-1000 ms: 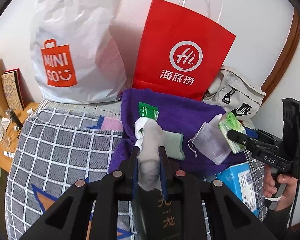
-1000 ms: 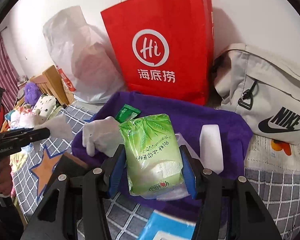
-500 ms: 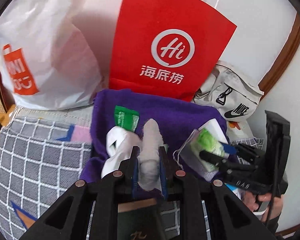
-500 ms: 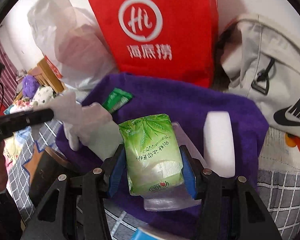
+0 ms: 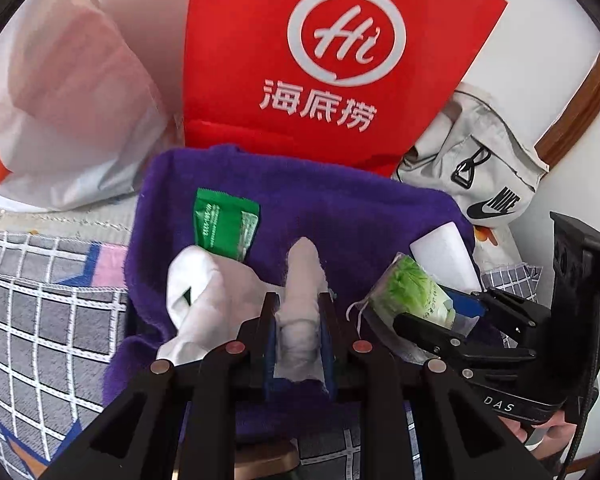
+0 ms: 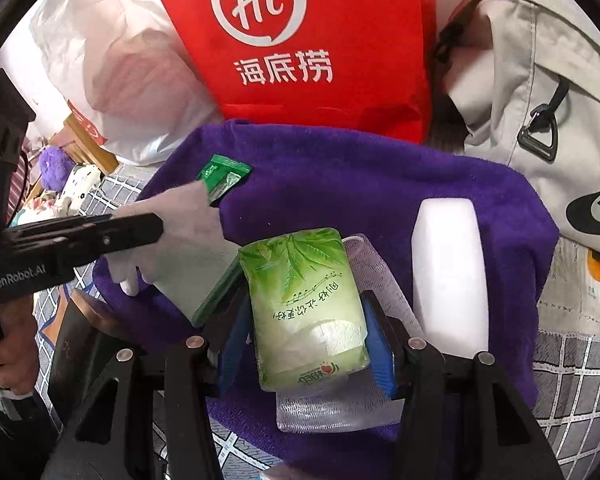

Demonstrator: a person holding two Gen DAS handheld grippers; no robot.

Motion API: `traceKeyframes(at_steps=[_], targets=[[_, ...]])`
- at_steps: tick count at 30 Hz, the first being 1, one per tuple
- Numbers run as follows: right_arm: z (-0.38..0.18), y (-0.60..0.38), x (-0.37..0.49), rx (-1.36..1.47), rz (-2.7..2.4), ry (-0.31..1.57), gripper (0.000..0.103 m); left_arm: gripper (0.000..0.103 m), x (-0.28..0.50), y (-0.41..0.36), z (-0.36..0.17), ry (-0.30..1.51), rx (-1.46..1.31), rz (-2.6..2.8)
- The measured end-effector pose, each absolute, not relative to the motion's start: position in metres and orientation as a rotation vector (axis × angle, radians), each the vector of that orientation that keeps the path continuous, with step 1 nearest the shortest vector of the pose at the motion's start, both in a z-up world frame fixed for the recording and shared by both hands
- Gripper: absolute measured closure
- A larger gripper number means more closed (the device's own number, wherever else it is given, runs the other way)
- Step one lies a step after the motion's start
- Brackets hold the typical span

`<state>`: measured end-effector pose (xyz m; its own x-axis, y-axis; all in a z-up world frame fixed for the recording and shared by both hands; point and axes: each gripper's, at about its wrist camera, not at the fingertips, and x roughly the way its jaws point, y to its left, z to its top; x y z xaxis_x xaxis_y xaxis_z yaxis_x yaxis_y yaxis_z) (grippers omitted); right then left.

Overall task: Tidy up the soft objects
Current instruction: 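Lower the sock and green packet onto the purple towel and open both grippers, then return to the pile and grasp the tomato-print snack packet with the right gripper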

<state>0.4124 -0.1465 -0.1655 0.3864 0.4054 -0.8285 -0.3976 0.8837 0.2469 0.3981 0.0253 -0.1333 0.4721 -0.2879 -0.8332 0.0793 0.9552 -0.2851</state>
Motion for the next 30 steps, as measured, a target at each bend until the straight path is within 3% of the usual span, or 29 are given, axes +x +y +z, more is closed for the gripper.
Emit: traceKeyframes(at_steps=[8, 11, 14, 19, 30], targets=[[-0.164, -0.146, 0.415, 0.026, 0.493, 1.062, 0.044, 0.081, 0.403, 0.021, -0.144, 1.079, -0.195, -0.229], [-0.162, -0.148, 0.414, 0.048, 0.498, 1.057, 0.032, 0.073, 0.402, 0.019, -0.145, 1.097, -0.183, -0.230], [-0.158, -0.149, 0.413, 0.060, 0.485, 1.038, 0.023, 0.071, 0.398, 0.017, -0.141, 1.081, -0.150, -0.216], [-0.146, -0.152, 0.404, 0.044, 0.448, 0.996, 0.022, 0.059, 0.387, 0.019, -0.128, 1.049, -0.139, -0.212], [-0.102, -0.159, 0.362, 0.060, 0.443, 0.898, 0.022, 0.058, 0.344, 0.033, -0.085, 0.969, -0.137, -0.176]])
